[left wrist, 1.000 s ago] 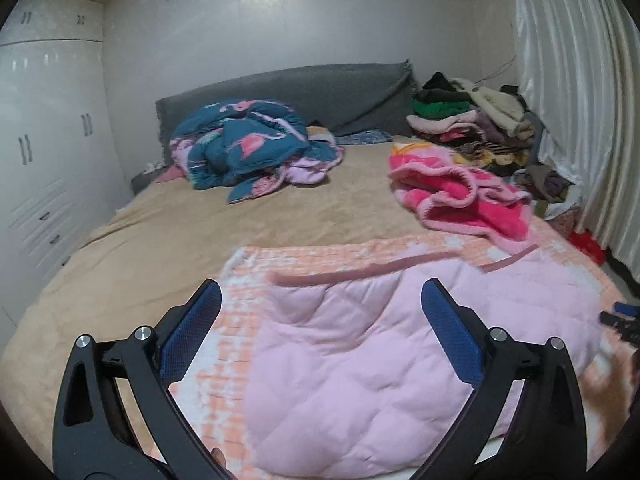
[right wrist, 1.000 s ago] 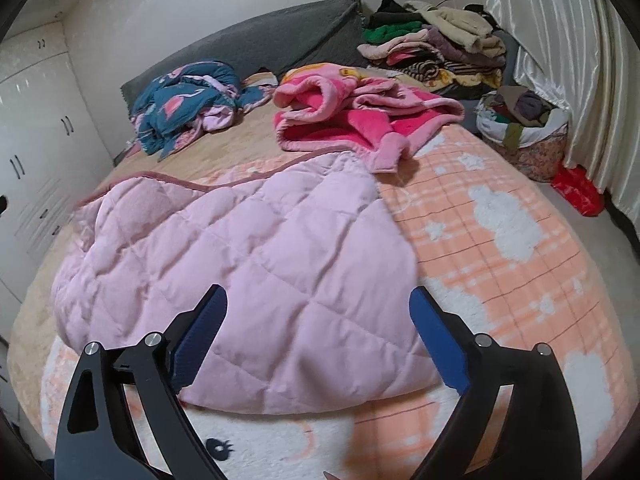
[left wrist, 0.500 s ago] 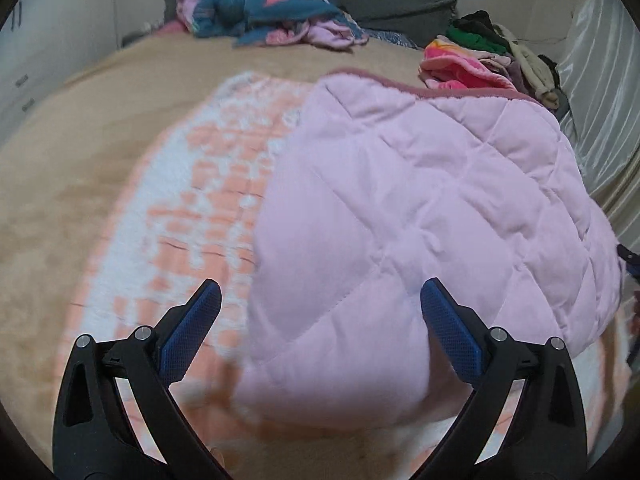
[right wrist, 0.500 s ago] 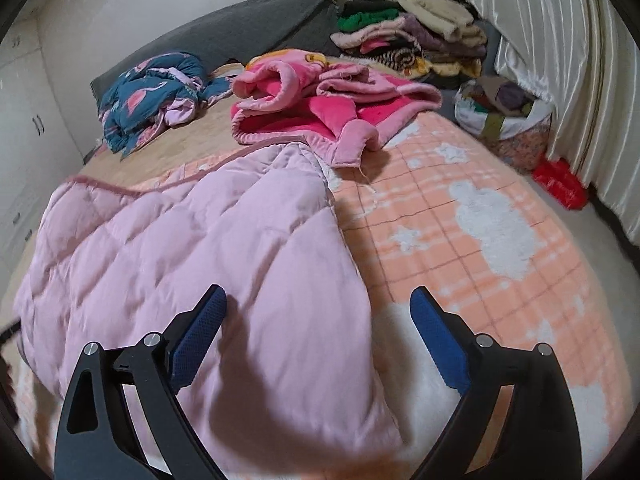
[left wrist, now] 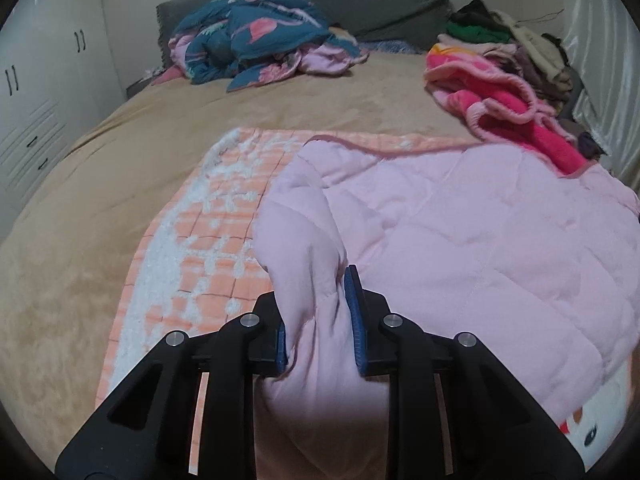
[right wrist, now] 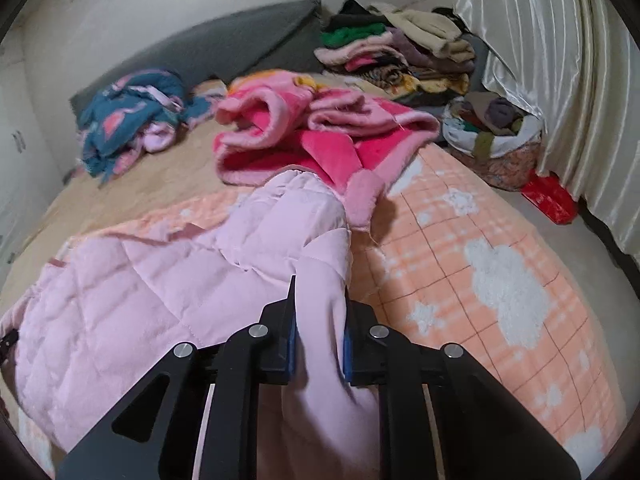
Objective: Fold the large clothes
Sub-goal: 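Pinch the folded edge with both grippers, straighten it, release, then move both open grippers to the folded edge of the pink jacket, then grasp the folded jacket edge with the left gripper while the right gripper grasps it too, then lift the jacket edge with both grippers and fold it over the rest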
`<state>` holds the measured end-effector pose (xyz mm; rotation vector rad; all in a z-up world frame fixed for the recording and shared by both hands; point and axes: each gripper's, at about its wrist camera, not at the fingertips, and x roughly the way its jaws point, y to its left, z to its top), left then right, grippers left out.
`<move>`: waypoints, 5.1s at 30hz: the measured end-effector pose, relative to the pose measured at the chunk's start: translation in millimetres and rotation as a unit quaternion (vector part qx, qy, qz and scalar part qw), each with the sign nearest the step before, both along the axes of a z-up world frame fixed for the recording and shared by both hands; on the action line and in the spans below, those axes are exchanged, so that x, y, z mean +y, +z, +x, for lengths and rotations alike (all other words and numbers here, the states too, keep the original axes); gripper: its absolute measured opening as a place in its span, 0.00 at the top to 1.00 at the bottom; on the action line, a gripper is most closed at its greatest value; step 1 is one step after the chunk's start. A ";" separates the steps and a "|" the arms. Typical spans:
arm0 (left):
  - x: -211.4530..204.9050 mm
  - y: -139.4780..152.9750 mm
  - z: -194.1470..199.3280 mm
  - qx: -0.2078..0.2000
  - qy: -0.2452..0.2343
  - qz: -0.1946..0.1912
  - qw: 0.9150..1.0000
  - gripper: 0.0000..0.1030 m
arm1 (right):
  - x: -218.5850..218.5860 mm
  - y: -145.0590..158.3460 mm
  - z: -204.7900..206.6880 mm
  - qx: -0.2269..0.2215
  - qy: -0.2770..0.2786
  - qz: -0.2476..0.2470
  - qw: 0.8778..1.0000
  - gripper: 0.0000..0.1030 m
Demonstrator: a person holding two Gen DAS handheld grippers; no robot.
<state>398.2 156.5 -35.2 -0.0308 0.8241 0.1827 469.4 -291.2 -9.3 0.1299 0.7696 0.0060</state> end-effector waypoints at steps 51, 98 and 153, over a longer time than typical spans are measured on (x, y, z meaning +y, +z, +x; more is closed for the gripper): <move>-26.6 6.7 -123.6 0.001 0.060 -0.034 0.998 0.09 | -22.3 5.5 -177.3 -0.035 -0.028 0.094 0.995 0.04; -15.9 -45.0 -36.2 -0.031 0.089 -0.217 0.972 0.46 | 14.0 -69.1 -78.5 0.018 -0.029 0.147 0.989 0.43; -66.7 36.7 -158.9 -0.053 -0.026 -0.042 0.997 0.70 | 53.7 27.1 -233.8 -0.081 0.104 -0.041 0.990 0.70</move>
